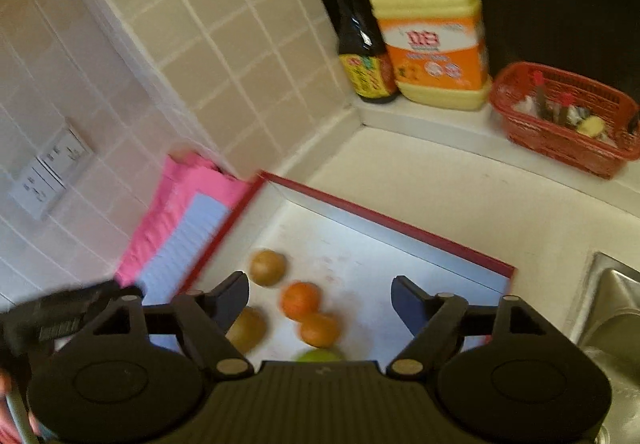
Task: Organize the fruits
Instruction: 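Open both tools to drop the potato and orange into the box, then move both tools back over the fruit on the mat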
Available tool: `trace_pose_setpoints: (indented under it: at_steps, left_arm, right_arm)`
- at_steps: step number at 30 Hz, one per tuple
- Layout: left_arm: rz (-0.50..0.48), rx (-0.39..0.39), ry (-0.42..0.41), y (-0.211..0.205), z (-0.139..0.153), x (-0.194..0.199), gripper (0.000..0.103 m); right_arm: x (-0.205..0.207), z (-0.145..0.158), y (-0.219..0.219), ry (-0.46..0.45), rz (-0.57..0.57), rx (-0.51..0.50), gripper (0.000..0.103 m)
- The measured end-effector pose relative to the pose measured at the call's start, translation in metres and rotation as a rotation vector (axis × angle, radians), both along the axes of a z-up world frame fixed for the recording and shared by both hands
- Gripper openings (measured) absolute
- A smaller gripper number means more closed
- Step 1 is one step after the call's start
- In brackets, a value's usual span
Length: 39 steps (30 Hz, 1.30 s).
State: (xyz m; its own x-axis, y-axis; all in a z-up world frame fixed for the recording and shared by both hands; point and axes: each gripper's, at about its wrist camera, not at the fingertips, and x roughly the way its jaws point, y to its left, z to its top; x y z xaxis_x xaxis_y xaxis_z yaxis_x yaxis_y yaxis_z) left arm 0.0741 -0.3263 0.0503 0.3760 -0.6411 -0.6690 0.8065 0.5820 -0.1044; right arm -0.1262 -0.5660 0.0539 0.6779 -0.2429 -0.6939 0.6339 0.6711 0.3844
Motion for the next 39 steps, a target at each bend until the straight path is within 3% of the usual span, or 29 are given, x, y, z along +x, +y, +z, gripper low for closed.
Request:
trace_pose_setpoints:
  at_steps: [2, 6, 12, 17, 20, 25, 30, 34, 39]
  left_arm:
    - [0.069, -0.02, -0.04, 0.04, 0.017, 0.006, 0.078]
    - [0.239, -0.057, -0.09, 0.123, 0.046, 0.019, 0.078]
    - [0.477, -0.044, -0.168, 0.235, 0.073, 0.018, 0.078]
    - [0.628, -0.001, -0.183, 0.305, 0.07, 0.009, 0.079]
    - [0.671, 0.013, -0.124, 0.334, 0.049, 0.007, 0.079]
    - [0.647, 0.034, 0.006, 0.354, -0.007, 0.001, 0.079]
    - [0.58, 0.103, 0.053, 0.33, -0.058, -0.001, 0.079]
    - [0.517, 0.071, 0.114, 0.318, -0.084, 0.0, 0.079]
    - [0.531, 0.124, 0.083, 0.303, -0.101, 0.014, 0.079]
  right_arm:
    - [0.011, 0.016, 0.011, -0.035, 0.02, -0.039, 0.082]
    - [0.042, 0.032, 0.042, -0.111, 0.062, -0.07, 0.1]
    - [0.117, 0.024, 0.093, -0.109, 0.254, 0.022, 0.1]
    - [0.171, 0.016, 0.155, -0.069, 0.421, 0.017, 0.1]
    - [0.194, 0.005, 0.193, -0.037, 0.515, 0.016, 0.1]
    - [0.227, -0.033, 0.251, 0.072, 0.633, 0.048, 0.1]
    - [0.256, -0.078, 0.289, 0.222, 0.698, 0.095, 0.098]
    - [0.27, -0.107, 0.308, 0.297, 0.733, 0.12, 0.097]
    - [0.288, -0.127, 0.32, 0.341, 0.744, 0.154, 0.096]
